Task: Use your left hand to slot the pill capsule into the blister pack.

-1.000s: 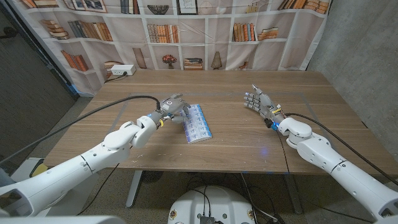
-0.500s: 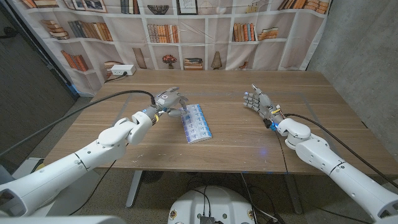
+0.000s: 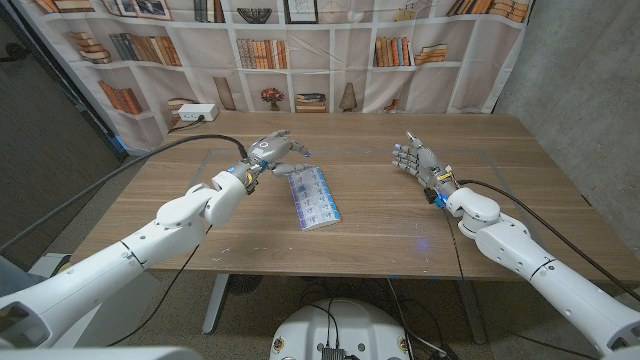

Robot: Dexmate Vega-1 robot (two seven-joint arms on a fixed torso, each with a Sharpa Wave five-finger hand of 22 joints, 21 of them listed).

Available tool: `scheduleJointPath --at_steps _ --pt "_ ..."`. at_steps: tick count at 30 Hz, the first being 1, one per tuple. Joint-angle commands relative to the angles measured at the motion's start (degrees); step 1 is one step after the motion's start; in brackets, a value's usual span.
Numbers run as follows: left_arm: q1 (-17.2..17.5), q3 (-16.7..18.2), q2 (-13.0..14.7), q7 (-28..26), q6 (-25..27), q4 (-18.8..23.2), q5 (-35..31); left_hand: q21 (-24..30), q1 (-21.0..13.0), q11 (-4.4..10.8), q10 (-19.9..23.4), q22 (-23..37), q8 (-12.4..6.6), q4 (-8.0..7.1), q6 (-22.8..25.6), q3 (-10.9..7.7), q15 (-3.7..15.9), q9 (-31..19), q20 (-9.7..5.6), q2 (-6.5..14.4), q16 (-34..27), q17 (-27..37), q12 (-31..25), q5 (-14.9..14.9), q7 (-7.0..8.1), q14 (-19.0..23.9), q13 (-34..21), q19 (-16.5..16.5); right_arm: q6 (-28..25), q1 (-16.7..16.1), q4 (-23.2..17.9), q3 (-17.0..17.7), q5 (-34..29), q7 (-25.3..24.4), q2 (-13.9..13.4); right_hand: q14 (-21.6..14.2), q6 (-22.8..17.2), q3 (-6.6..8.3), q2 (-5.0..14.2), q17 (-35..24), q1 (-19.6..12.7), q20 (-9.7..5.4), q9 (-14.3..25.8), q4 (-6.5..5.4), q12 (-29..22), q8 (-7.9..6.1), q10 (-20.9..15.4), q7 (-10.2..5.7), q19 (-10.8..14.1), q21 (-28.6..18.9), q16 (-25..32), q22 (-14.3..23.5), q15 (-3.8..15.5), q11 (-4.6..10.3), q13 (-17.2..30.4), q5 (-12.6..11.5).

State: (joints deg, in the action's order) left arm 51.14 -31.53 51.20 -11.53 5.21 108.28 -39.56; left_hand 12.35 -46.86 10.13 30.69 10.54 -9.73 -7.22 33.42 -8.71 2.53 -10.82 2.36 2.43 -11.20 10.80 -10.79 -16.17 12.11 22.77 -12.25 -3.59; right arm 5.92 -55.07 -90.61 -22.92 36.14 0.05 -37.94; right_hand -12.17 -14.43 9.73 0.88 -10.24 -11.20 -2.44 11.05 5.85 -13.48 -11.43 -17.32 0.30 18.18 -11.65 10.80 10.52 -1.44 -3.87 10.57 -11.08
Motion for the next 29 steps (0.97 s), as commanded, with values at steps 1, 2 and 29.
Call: scheduleJointPath --at_steps 1,2,29 --pt "0.89 0.69 -1.38 -1.78 2.41 2.12 0.85 -0.25 0.56 -0.44 -2.35 0.18 -0.07 -0.1 -4.49 -0.1 3.16 -0.31 0.73 0.1 0.39 0.07 0.25 -0.11 0.06 -1.12 -0.07 -0.13 2.17 0.56 0.61 -0.04 -0.76 1.02 0.42 -0.01 -0.32 -0.35 0.1 -0.24 0.17 0.36 0.11 0.08 0.17 -0.17 -0.52 0.02 0.06 0.03 -0.09 0.17 -0.01 -0.05 0.24 -0.39" --pt "0.95 0.72 -1.38 -1.74 2.56 2.17 0.93 -0.23 0.64 -0.68 -2.92 0.19 -0.08 -0.08 -5.62 -0.09 3.12 -0.31 0.67 0.15 0.64 0.07 0.23 -0.1 0.23 -2.07 -0.06 -0.18 2.0 0.52 0.58 0.0 -0.55 0.89 0.54 -0.01 -0.3 -0.35 0.1 -0.24 0.17 0.35 0.11 0.08 0.16 -0.16 -0.53 -0.01 0.07 0.03 -0.09 0.17 0.02 -0.05 0.24 -0.39" --pt "0.69 0.38 -1.14 -2.63 1.75 1.92 0.67 -0.65 1.03 -1.56 -4.55 0.17 -1.63 0.03 -4.95 0.01 2.68 -0.31 1.16 0.38 0.55 0.08 -0.21 -0.02 0.26 -4.07 0.1 1.08 2.37 0.81 2.0 -0.72 -0.22 1.69 1.64 -0.03 -0.44 -0.48 0.11 -0.24 0.23 0.58 0.11 0.09 0.26 -0.17 -0.59 -0.13 -0.08 0.06 -0.11 0.19 -0.08 0.01 0.26 -0.37"
